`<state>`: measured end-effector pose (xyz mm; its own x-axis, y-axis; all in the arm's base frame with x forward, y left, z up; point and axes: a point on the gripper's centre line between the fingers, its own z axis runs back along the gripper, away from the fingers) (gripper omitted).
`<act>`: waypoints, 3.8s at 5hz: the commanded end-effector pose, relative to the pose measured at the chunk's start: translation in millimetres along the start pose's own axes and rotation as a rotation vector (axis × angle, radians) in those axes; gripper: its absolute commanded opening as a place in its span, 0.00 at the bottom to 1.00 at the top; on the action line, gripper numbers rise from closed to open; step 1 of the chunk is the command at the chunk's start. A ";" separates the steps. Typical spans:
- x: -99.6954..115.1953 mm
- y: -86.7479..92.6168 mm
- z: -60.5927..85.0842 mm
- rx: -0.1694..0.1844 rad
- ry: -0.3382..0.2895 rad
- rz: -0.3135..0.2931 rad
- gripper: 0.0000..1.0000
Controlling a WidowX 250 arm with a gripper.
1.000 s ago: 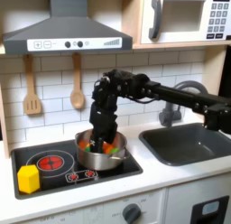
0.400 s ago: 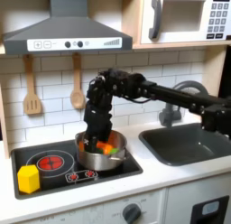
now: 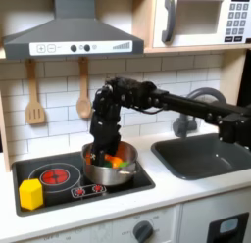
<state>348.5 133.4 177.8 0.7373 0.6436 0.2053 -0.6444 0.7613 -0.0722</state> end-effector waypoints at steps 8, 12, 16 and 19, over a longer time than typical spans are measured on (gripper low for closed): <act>-14.9 -12.5 -13.8 -0.003 0.021 -0.008 0.00; -1.8 -27.9 8.2 0.002 -0.061 -0.105 0.00; -3.2 -44.3 50.4 -0.086 -0.129 -0.234 0.00; -29.9 -94.9 60.8 -0.213 -0.087 -0.420 0.00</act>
<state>373.9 38.0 238.1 0.8995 0.2742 0.3402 -0.2320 0.9595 -0.1599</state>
